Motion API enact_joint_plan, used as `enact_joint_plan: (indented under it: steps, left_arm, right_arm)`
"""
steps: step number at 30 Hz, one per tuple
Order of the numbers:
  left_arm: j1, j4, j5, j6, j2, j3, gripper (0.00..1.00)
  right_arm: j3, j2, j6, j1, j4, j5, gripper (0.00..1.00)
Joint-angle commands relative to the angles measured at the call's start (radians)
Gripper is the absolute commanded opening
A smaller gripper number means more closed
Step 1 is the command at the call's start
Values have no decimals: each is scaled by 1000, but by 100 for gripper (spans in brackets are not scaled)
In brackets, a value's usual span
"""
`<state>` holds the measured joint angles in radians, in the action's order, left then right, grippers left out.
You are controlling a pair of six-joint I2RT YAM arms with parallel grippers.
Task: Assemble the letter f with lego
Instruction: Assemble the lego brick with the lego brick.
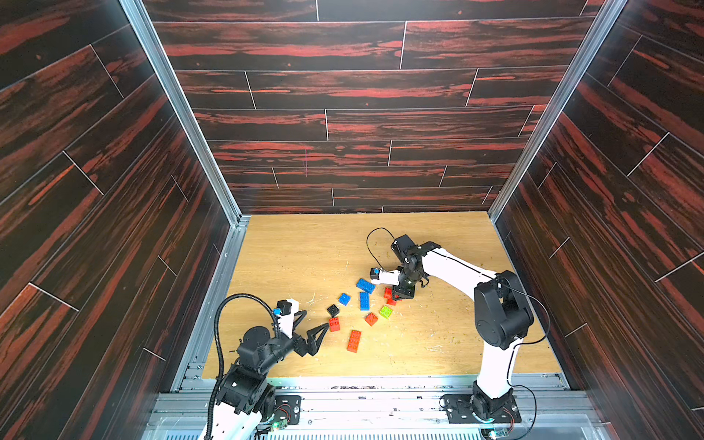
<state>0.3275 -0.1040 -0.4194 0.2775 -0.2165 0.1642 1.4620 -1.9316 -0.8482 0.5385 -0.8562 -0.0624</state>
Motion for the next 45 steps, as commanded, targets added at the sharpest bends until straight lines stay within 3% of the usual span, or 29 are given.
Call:
enact_joint_plan:
  steps: [1,6,15,16,20,32,45]
  left_arm:
    - [2,11,-11,-12,1,-2,100]
    - [2,10,-9,-12,2,-2,100]
    - [2,7,-7,-11,6,-1,100]
    - [3,6,-8,-11,6,-2,100]
    - [2,4,-7,-11,10,-3,100]
    - [2,1,-5,-10,18,-4,100]
    - [3,0,1,-9,18,-3,100]
  right_arm:
    - [31,-24,13,0,-35,9,21]
    - [46,-33,21,0,-44,22,29]
    - [55,-41,34,-3,-45,39,33]
    - [56,-43,34,-3,-49,42,41]
    - [67,-56,46,-5,-57,38,45]
    - [70,-17,58,-5,-46,62,44]
    - [16,134,163,19,11,74,44]
